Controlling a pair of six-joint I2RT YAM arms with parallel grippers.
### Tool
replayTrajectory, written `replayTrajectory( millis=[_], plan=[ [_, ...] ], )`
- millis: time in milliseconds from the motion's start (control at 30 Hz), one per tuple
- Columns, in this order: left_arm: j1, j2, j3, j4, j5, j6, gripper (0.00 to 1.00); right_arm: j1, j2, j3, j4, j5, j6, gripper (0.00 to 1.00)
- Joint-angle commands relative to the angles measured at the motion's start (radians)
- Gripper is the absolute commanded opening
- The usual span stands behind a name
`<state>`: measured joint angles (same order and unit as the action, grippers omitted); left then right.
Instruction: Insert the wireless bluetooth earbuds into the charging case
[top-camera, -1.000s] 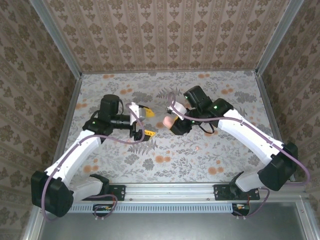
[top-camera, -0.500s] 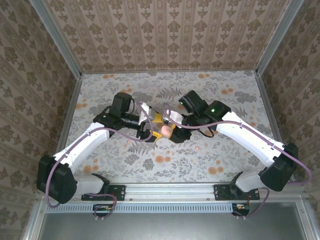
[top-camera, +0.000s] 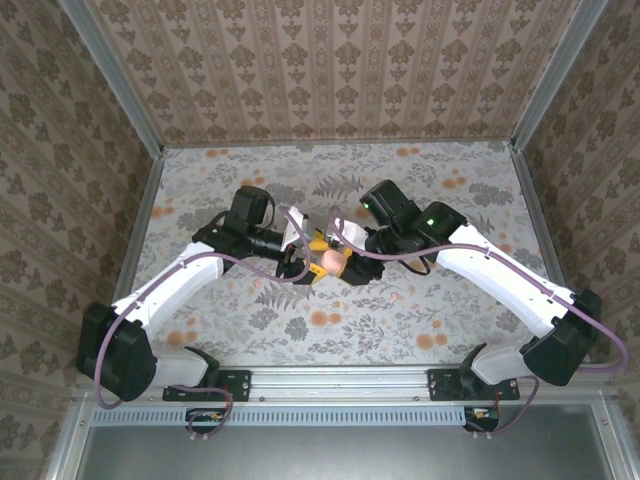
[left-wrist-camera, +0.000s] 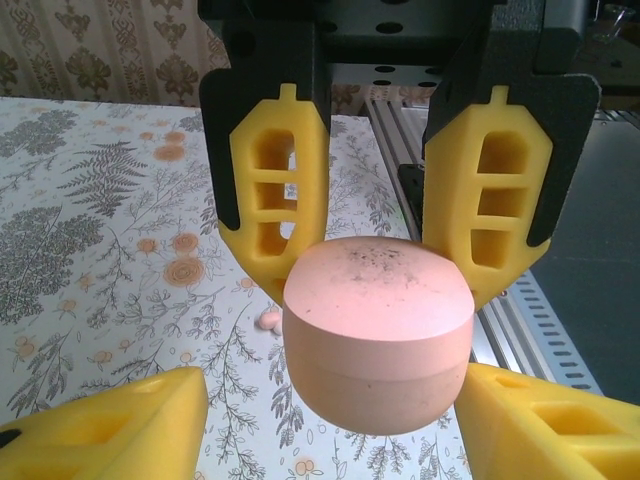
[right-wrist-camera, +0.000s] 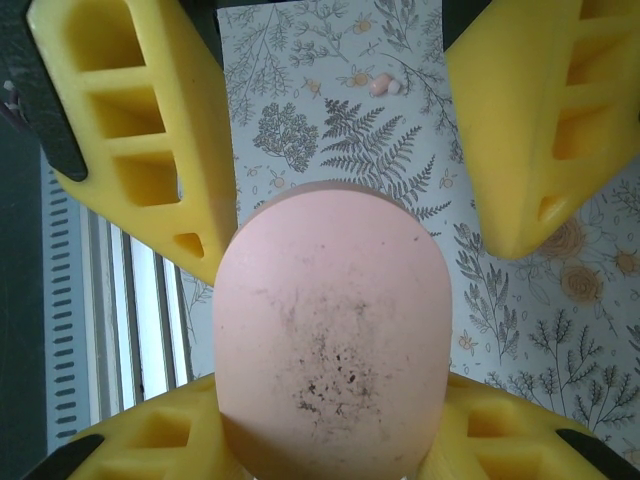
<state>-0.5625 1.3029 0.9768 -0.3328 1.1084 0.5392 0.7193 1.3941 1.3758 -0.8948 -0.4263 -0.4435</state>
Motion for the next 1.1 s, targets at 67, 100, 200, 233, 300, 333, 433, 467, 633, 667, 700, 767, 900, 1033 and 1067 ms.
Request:
replayTrajectory(
  millis=[67, 100, 200, 233, 300, 333, 433, 467, 633, 667, 700, 767, 900, 1033, 1067],
  plan=[
    [-0.007, 0.005, 0.036, -0.016, 0.052, 0.013, 0.67, 0.009, -0.009, 0.034, -0.003, 0.003, -0.021, 0.35],
    [-0.007, 0.007, 0.035, -0.013, 0.053, 0.012, 0.67, 0.009, -0.009, 0.034, -0.003, 0.003, -0.021, 0.35],
    [-0.006, 0.007, 0.037, -0.010, 0.057, 0.008, 0.68, 0.009, 0.019, 0.033, 0.000, 0.003, -0.023, 0.35],
    [-0.007, 0.008, 0.038, -0.009, 0.060, 0.007, 0.69, 0.009, 0.022, 0.035, 0.000, 0.005, -0.023, 0.35],
    [-0.007, 0.008, 0.039, -0.005, 0.061, 0.004, 0.71, 0.009, 0.023, 0.035, -0.001, 0.008, -0.024, 0.35],
    [-0.007, 0.009, 0.039, -0.002, 0.061, 0.003, 0.72, 0.009, 0.026, 0.034, -0.001, 0.010, -0.024, 0.35],
    [-0.007, 0.012, 0.036, -0.004, 0.061, 0.002, 0.72, 0.009, 0.027, 0.034, 0.000, 0.011, -0.023, 0.35],
    [-0.008, 0.014, 0.038, -0.008, 0.063, 0.004, 0.72, 0.009, 0.026, 0.033, 0.001, 0.010, -0.022, 0.35],
    [-0.010, 0.028, 0.039, -0.018, 0.063, 0.010, 0.69, 0.009, 0.020, 0.032, 0.013, 0.008, -0.021, 0.35],
    [-0.011, 0.028, 0.040, -0.018, 0.064, 0.010, 0.68, 0.008, 0.020, 0.031, 0.012, 0.007, -0.021, 0.35],
    [-0.011, 0.029, 0.041, -0.018, 0.065, 0.009, 0.67, 0.009, 0.022, 0.030, 0.013, 0.008, -0.021, 0.35],
    [-0.011, 0.032, 0.044, -0.017, 0.068, 0.008, 0.62, 0.009, 0.024, 0.030, 0.010, 0.008, -0.023, 0.35],
    [-0.011, 0.035, 0.047, -0.020, 0.073, 0.009, 0.44, 0.009, 0.028, 0.029, 0.011, 0.009, -0.020, 0.35],
    [-0.007, 0.039, 0.036, 0.002, 0.070, -0.009, 0.31, 0.009, 0.019, 0.022, 0.026, 0.037, -0.001, 0.49],
    [-0.004, 0.041, 0.028, 0.021, 0.071, -0.028, 0.30, 0.008, 0.013, 0.016, 0.037, 0.049, 0.012, 0.53]
  ],
)
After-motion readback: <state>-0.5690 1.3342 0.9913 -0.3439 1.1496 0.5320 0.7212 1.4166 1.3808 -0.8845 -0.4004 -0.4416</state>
